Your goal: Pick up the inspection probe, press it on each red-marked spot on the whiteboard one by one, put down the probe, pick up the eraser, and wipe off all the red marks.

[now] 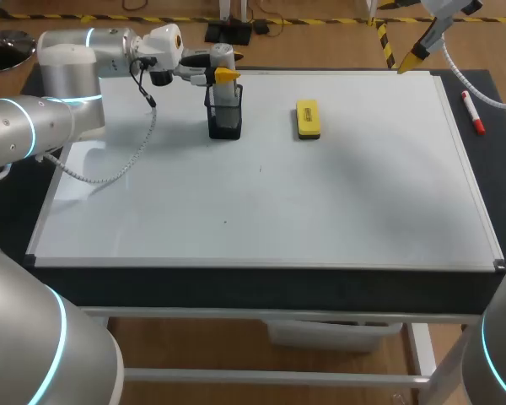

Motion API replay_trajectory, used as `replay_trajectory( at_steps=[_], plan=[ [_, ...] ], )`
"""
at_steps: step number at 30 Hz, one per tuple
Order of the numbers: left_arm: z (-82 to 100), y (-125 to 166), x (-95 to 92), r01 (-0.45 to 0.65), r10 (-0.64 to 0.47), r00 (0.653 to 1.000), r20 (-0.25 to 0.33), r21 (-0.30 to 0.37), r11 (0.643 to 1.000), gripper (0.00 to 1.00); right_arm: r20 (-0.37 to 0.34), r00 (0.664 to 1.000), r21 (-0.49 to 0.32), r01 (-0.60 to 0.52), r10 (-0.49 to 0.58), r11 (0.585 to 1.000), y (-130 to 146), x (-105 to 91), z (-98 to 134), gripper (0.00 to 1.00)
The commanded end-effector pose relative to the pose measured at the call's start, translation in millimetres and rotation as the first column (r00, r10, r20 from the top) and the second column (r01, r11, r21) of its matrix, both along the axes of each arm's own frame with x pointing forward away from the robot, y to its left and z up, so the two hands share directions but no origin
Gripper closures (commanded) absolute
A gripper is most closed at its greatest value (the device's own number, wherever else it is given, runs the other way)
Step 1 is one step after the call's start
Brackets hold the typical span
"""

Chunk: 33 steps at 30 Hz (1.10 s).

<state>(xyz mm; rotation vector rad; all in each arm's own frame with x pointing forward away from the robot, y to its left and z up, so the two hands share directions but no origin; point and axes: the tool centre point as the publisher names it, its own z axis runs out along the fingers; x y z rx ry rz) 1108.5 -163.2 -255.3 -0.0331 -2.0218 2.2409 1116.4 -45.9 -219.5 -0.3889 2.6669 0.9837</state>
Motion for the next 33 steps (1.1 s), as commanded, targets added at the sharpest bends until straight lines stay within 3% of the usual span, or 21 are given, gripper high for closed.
replay_trajectory(
  at_steps=[1,21,22,24,25,33],
  plan=[
    [-5.1,1,4.8,0.047,-0.047,0.999,0.004,-0.01,0.999,1.0,-0.001,1.0,-0.004,-0.003,0.003,1.0,0,0.7,0,0.0],
    [-17.1,1,7.6,0.069,-0.069,0.998,0.005,-0.01,0.998,1.0,-0.001,1.0,-0.004,-0.003,0.003,1.0,0,0.7,0,0.0],
    [-17.1,1,7.6,0.074,-0.074,0.997,0.006,-0.012,0.997,0.96,-0.001,1.0,-0.004,-0.003,0.003,1.0,0,0.7,0,0.0],
    [-15.9,0,7.1,0.083,-0.083,0.996,0.013,-0.009,0.997,0.19,-0.001,1.0,-0.004,-0.003,0.003,1.0,0,0.7,0,0.0],
    [-14.7,0,6.8,0.081,-0.081,0.997,0.014,-0.005,0.997,0.0,-0.001,1.0,-0.004,-0.003,0.003,1.0,0,0.7,0,0.0],
    [-8.4,7,7.2,0.051,-0.051,0.998,0.02,0.01,0.999,0.0,-0.001,1.0,-0.004,-0.003,0.003,1.0,0,0.7,0,0.0]
  ],
)
